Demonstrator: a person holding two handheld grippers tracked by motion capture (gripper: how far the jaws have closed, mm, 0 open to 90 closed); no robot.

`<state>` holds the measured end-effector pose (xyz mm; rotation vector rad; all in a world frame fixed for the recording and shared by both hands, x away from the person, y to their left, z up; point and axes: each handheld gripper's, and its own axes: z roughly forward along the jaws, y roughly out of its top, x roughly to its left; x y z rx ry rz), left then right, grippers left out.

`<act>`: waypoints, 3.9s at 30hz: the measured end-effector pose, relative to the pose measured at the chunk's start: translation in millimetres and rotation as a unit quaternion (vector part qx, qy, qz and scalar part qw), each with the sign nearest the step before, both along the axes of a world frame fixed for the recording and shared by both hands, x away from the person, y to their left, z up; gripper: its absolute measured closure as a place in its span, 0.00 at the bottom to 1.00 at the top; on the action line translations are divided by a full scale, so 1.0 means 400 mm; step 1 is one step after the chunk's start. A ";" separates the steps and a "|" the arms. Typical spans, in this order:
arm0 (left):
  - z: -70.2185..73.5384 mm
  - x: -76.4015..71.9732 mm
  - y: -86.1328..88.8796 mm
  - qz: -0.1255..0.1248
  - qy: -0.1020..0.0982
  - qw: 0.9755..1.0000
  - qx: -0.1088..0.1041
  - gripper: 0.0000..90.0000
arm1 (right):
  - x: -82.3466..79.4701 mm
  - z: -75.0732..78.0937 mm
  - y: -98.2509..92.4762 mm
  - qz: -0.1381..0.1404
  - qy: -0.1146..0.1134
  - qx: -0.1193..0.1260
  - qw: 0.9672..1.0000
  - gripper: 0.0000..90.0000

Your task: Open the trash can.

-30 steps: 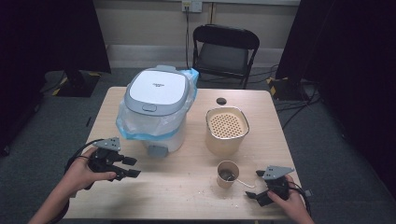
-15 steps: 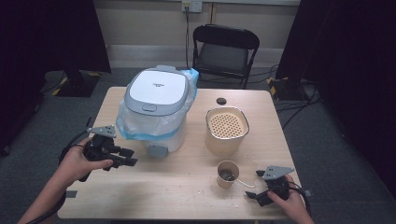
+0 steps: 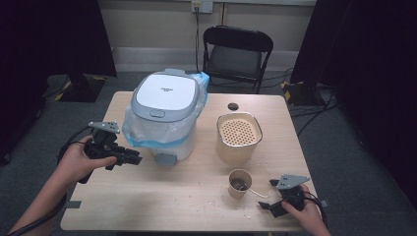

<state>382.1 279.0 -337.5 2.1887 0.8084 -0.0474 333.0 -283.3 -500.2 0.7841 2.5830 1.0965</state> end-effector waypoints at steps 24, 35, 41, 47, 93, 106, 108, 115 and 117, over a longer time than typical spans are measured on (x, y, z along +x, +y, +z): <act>0.136 0.023 0.003 0.024 -0.025 0.999 0.022 0.95 | 0.000 0.000 0.000 0.000 0.000 0.000 1.000 0.07; 0.181 0.039 0.005 0.033 -0.028 0.999 0.014 0.99 | 0.000 0.000 0.000 0.000 0.000 0.000 1.000 0.07; 0.200 0.054 0.000 0.041 -0.034 0.998 0.010 1.00 | 0.000 0.000 0.000 0.000 0.000 0.000 1.000 0.07; 0.220 0.069 -0.012 0.043 -0.037 0.998 0.009 1.00 | 0.000 0.000 0.000 0.000 0.000 0.000 1.000 0.07; 0.262 0.164 -0.127 0.041 -0.056 0.998 0.007 1.00 | 0.000 0.000 0.000 -0.001 -0.001 0.000 1.000 0.07; 0.233 0.184 -0.150 0.041 -0.056 0.998 0.008 1.00 | 0.000 0.000 0.000 -0.001 -0.001 0.001 1.000 0.07; 0.234 0.182 -0.153 0.038 -0.059 0.997 0.014 1.00 | 0.000 0.000 0.000 -0.001 -0.001 0.000 1.000 0.07; 0.228 0.177 -0.151 0.044 -0.061 0.997 0.010 1.00 | 0.000 0.000 0.000 0.000 -0.001 0.000 1.000 0.07; 0.226 0.176 -0.150 0.047 -0.061 0.997 0.008 1.00 | 0.000 0.000 0.000 0.000 -0.001 0.000 1.000 0.07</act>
